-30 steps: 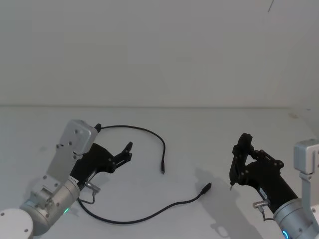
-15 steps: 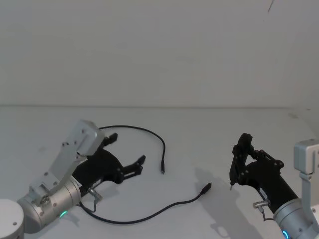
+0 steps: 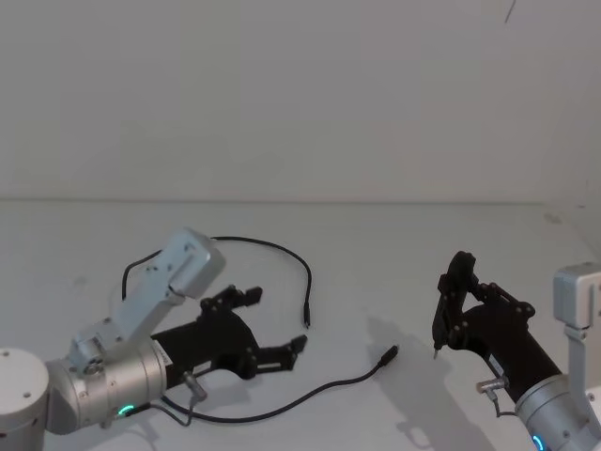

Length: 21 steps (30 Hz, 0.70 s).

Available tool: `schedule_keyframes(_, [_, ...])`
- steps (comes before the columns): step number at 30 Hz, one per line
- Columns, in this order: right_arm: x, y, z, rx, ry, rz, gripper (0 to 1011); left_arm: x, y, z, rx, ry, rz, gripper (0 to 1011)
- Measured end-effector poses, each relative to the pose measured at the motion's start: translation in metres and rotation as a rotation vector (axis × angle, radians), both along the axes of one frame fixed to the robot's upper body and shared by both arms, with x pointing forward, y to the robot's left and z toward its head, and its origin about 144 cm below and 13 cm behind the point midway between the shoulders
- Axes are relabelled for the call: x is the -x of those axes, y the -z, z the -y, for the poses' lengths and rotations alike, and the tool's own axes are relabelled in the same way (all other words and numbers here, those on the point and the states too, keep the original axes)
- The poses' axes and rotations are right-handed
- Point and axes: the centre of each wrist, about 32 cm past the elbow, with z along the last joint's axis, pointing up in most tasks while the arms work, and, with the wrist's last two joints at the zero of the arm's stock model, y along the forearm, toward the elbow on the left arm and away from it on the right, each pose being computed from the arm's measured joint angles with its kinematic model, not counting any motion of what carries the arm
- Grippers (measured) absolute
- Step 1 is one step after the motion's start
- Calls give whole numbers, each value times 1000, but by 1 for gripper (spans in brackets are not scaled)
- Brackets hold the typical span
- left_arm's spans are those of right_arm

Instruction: Pick up the data cable with the one hand.

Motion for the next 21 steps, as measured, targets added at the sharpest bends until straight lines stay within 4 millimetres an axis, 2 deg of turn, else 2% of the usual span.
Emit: schedule_keyframes(21, [0,0,0,0,0,0,279,-13,-6,33,-59,97,-235,1001])
